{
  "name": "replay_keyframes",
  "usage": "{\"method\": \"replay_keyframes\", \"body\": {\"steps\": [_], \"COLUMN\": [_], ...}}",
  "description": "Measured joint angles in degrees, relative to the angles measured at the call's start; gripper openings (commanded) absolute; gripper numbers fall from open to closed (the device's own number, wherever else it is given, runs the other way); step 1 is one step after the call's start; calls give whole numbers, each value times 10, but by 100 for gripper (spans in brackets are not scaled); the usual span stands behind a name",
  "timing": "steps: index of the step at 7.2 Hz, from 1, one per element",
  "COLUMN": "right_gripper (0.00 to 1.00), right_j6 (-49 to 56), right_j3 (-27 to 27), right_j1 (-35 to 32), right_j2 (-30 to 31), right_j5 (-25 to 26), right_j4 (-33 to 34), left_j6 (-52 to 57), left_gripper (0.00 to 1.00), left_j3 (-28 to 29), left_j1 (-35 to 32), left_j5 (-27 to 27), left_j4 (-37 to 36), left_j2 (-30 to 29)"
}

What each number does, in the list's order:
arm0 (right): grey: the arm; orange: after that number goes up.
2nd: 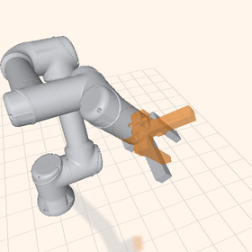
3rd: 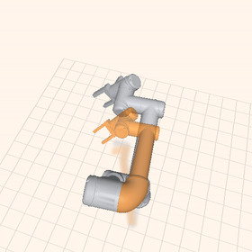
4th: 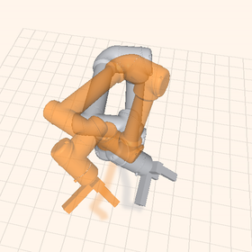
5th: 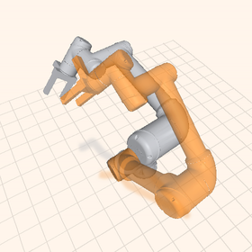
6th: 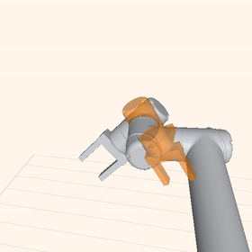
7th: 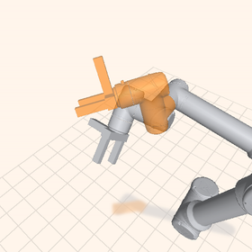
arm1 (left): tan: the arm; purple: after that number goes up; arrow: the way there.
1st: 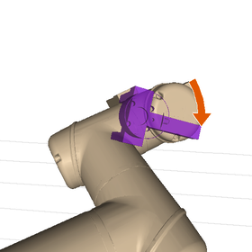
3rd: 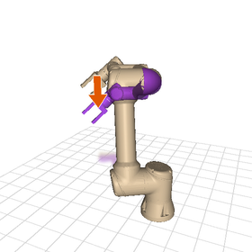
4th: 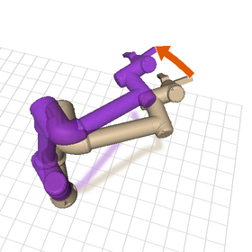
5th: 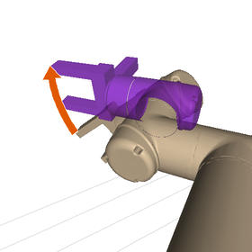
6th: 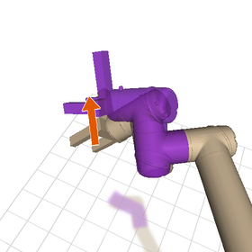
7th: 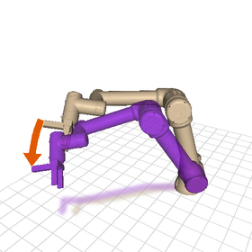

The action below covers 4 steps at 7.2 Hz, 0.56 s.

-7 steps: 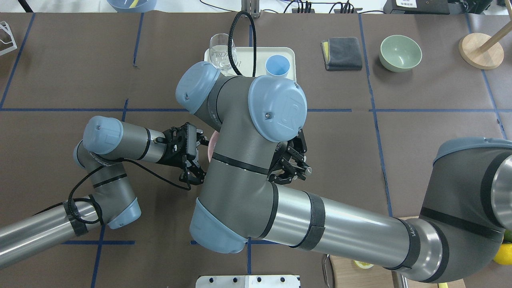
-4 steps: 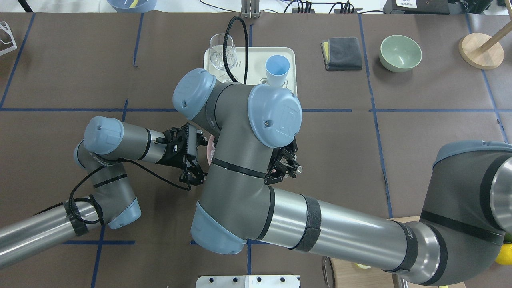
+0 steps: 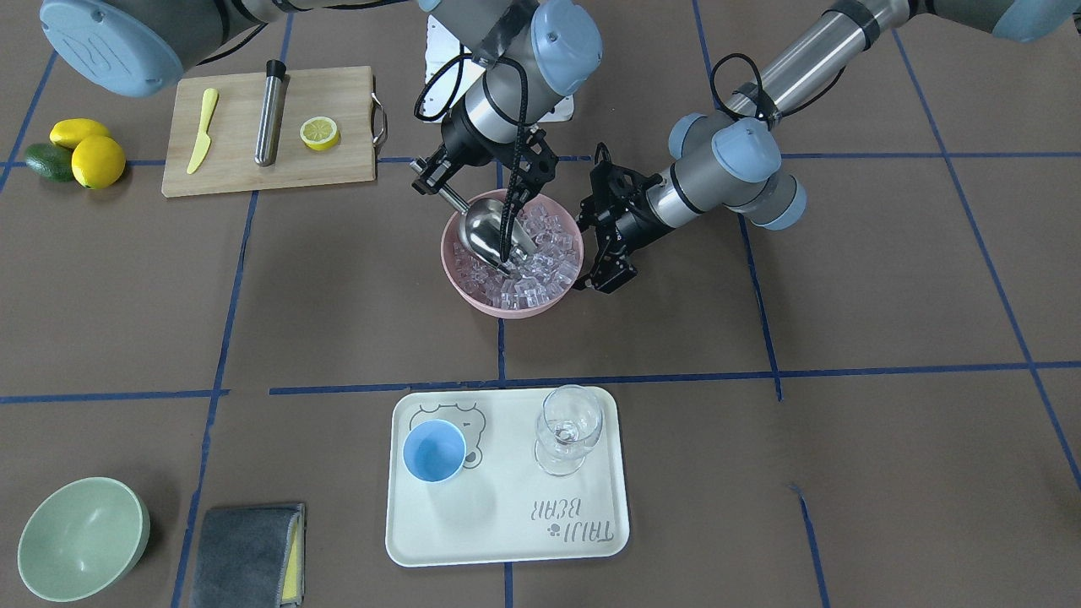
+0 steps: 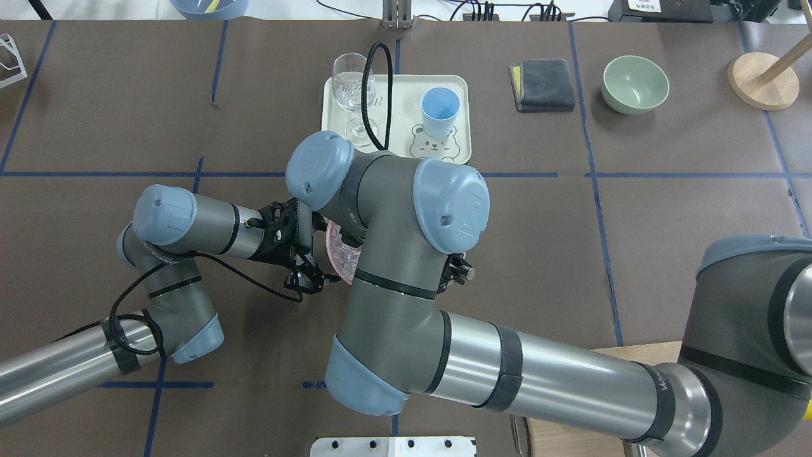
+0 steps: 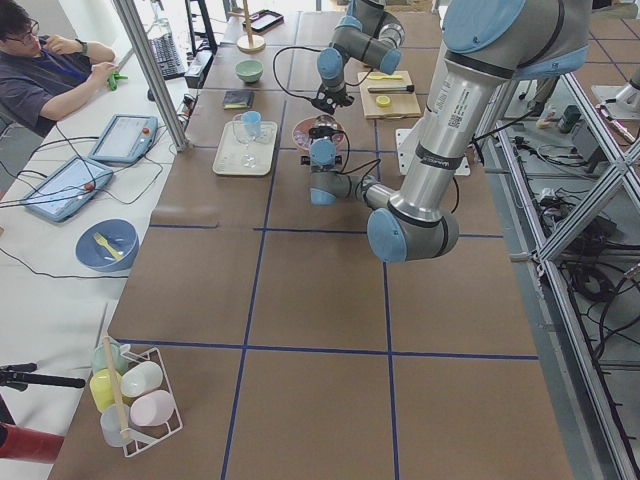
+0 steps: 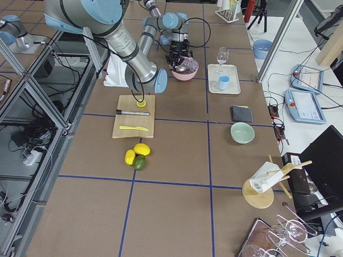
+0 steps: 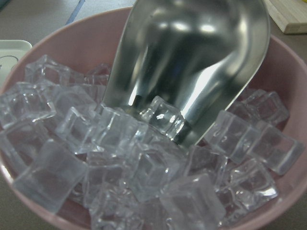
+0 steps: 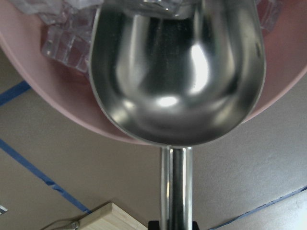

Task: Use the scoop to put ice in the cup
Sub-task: 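Lift the ice-filled scoop out of the bowl with the right gripper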

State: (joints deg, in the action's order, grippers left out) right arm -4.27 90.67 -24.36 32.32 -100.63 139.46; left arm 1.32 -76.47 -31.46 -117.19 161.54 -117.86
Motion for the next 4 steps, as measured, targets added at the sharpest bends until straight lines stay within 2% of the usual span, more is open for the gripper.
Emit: {"method": "replay_keyframes", "body": {"steps": [2, 4], "right_gripper": [0, 0], "right_j6": [-14, -31], "right_j3": [40, 55], "right_j1": [6, 12], "right_j2": [47, 84], "right_j5": [8, 16], "right_j4": [-44, -104], "left_j6": [0, 0], "left_gripper": [100, 100], "left_j3": [0, 0], "left_j1": [0, 0], "left_j5": [0, 0], "left_j4": [0, 0], "left_j2": [0, 0]}}
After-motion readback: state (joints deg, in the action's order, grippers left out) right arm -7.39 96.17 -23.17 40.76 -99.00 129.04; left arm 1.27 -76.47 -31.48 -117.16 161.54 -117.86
